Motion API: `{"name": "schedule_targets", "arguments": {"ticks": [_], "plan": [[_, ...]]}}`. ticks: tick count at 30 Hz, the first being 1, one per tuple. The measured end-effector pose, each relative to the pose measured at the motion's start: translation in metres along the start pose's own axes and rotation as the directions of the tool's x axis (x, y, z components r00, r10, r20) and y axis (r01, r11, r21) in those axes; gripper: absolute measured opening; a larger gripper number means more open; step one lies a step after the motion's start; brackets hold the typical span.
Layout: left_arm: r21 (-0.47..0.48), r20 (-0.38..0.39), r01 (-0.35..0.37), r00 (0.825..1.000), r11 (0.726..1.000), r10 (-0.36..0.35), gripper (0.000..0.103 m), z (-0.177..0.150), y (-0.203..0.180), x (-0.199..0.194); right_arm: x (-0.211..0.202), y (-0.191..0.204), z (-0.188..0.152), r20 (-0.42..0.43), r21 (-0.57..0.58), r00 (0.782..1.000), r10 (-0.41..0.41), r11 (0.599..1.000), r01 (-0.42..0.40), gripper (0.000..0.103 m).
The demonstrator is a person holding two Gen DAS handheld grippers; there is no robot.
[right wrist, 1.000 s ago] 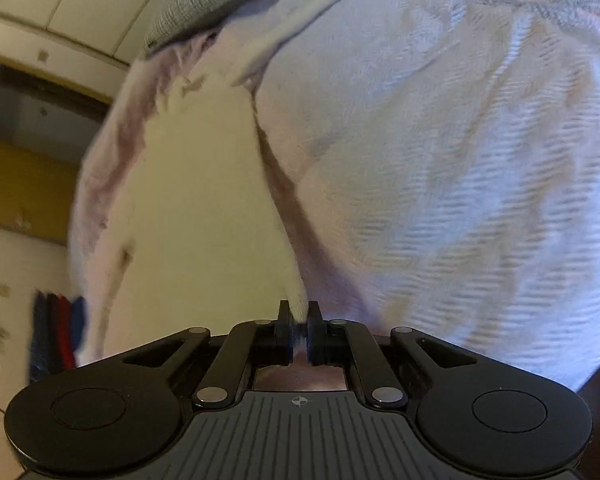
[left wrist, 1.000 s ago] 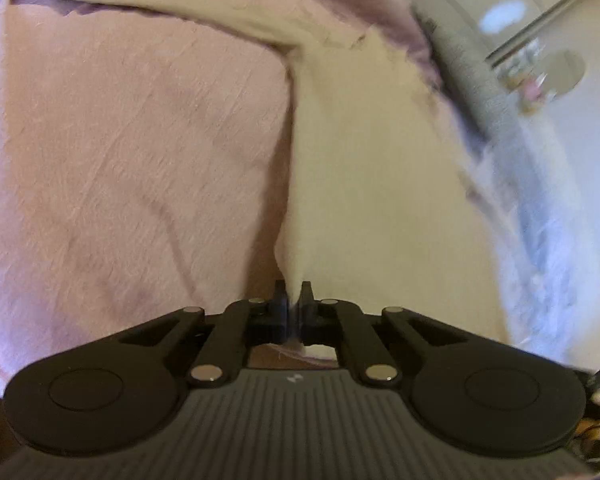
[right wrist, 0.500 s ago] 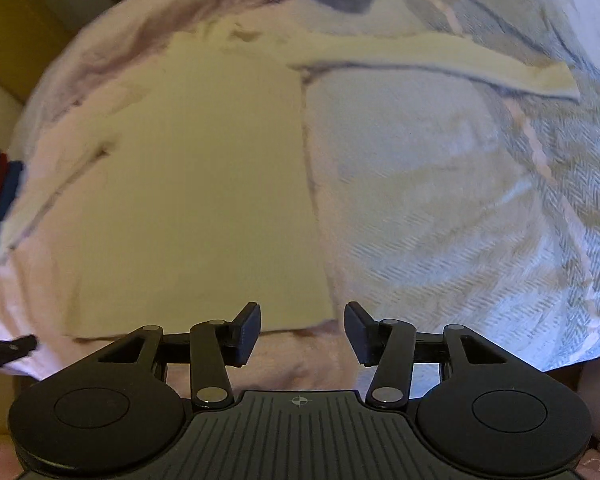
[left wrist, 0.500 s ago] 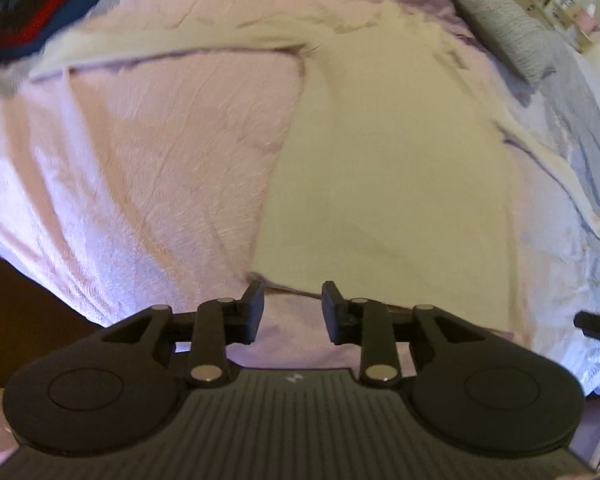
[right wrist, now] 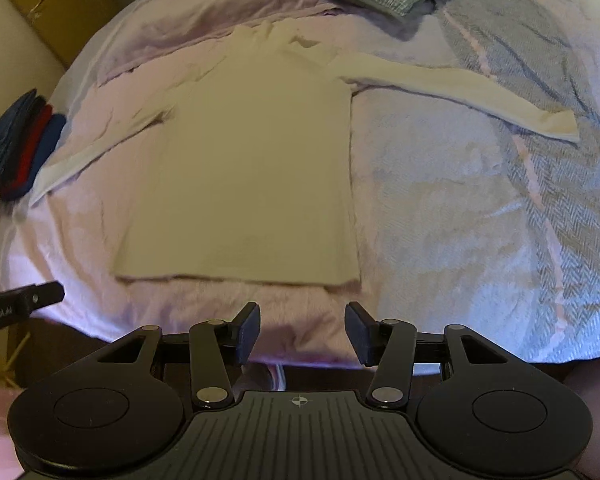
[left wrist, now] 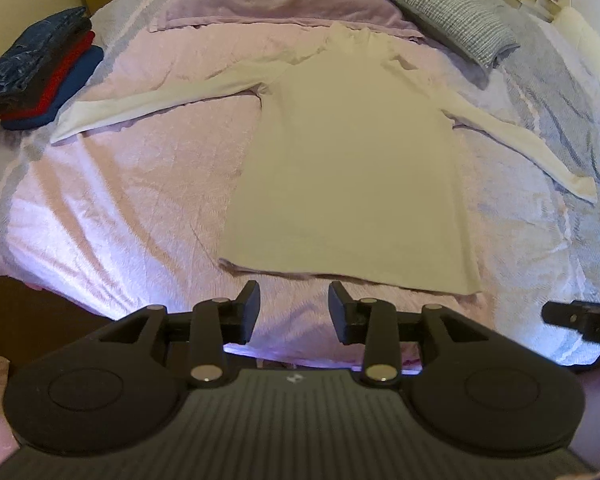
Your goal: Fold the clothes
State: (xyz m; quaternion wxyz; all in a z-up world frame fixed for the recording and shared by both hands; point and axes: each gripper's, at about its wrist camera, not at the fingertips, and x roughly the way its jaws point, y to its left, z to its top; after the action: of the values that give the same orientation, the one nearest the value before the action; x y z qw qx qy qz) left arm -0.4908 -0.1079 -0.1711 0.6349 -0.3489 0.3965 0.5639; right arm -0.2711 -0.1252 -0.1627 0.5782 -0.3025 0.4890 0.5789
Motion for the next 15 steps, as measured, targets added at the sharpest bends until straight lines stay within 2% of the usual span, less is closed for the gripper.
{"name": "schedule_targets", "arguments": {"ticks": [4,15], "plan": [[0.008,0.002,-0.006,1.000,1.000,0.006,0.033,-0.002,-0.007,-0.015,-0.011,0.004,-0.002,-0.021,0.011,1.000,0.012,1.000,-0.012,0.051],[0.048,0.026,-0.015,1.000,0.999,0.014,0.034,0.004,-0.022,-0.031,-0.025,0.015,0.004,0.017,-0.045,1.000,-0.005,0.999,0.006,0.051]]}}
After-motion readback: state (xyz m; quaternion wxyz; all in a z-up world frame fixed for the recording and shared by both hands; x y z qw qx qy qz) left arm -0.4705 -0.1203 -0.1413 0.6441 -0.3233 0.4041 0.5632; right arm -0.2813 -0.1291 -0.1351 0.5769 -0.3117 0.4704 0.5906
